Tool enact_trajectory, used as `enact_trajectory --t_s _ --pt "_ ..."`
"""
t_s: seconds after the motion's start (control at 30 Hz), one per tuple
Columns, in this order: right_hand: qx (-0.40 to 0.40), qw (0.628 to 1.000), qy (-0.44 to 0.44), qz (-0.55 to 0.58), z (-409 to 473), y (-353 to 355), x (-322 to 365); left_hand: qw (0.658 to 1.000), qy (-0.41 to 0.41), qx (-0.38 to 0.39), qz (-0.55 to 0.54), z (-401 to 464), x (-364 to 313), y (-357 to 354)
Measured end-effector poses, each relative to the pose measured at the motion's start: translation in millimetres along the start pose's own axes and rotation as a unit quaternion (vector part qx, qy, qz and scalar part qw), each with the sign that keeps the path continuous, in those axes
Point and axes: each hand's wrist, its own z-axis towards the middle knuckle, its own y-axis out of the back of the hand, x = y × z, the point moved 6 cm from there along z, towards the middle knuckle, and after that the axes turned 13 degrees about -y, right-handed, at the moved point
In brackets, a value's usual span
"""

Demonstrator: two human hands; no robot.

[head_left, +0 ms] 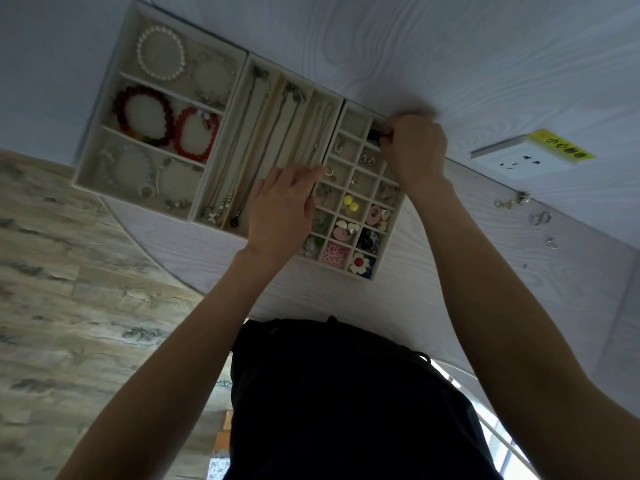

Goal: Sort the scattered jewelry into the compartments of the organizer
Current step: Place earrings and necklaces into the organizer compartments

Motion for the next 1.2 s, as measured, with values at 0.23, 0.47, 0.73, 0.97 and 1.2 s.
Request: enact_trajectory --t_s 0.23,0.47,0.73,0.97,1.2 --pt "-0.029 0.998 -0.033 0.041 -14.3 5.5 -13.2 1.0 0.004 0.005 0.0 0.0 0.4 -1.2" --pt "-0.013 0.993 -0.064 0.095 -10.3 0.4 -10.3 1.0 0.006 0.01 -0.002 0.5 -0.3 0.6" --pt "-0.031 0.997 -0.044 0.048 -9.1 3.2 -9.6 1.0 0.012 0.01 -0.005 0.8 -0.3 1.5" --pt "-0.025 0.996 -0.048 0.075 -9.0 2.3 -9.7 1.0 0.014 0.021 -0.017 4.9 -0.5 4.4" --pt "-0.023 0.992 -0.022 0.123 -8.0 5.9 -0.4 1.0 0.013 0.019 -0.014 3.9 0.0 2.3"
